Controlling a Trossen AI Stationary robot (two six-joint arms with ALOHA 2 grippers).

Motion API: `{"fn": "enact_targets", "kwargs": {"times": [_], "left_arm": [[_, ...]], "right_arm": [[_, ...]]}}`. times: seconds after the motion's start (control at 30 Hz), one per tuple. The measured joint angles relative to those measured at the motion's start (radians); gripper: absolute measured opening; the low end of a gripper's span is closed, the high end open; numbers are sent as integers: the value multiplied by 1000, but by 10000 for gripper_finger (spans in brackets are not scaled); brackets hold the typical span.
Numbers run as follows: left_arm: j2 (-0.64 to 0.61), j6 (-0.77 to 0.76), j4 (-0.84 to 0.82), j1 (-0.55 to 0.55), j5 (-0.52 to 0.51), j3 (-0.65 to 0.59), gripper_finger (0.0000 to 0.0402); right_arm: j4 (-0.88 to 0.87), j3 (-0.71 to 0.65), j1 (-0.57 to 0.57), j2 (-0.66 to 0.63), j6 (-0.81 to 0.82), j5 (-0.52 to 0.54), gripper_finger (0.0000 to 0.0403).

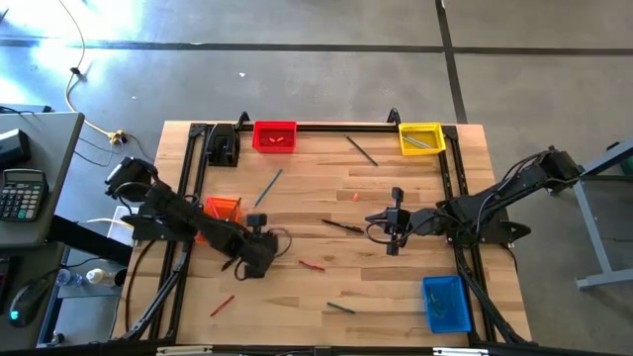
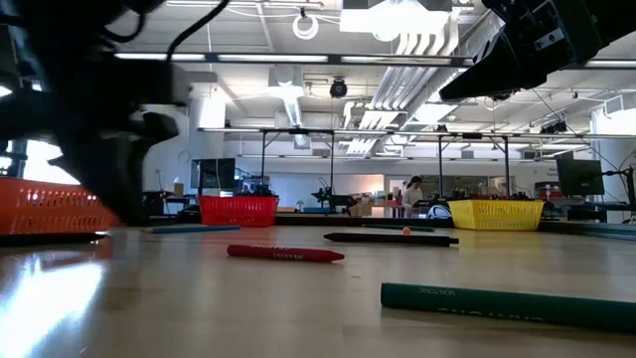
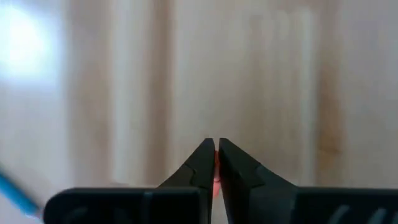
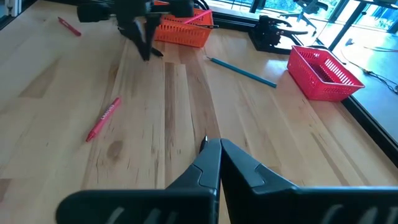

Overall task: Sort crayons/erasers/pens/pencils in bins
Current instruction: Put the orange pencil eraser into the red bin

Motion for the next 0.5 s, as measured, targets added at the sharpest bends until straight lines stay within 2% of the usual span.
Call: {"fn": "enact_targets", "kwargs": {"times": [0.23,0.5], "left_arm": [[-66,109,34,208,-156,25,2],[-90,293,180,589,-155,31,1]], "right_arm": [[6,0,0,5,-6,0,0],[-7,-1,0,34,-8,-1,0]]}}
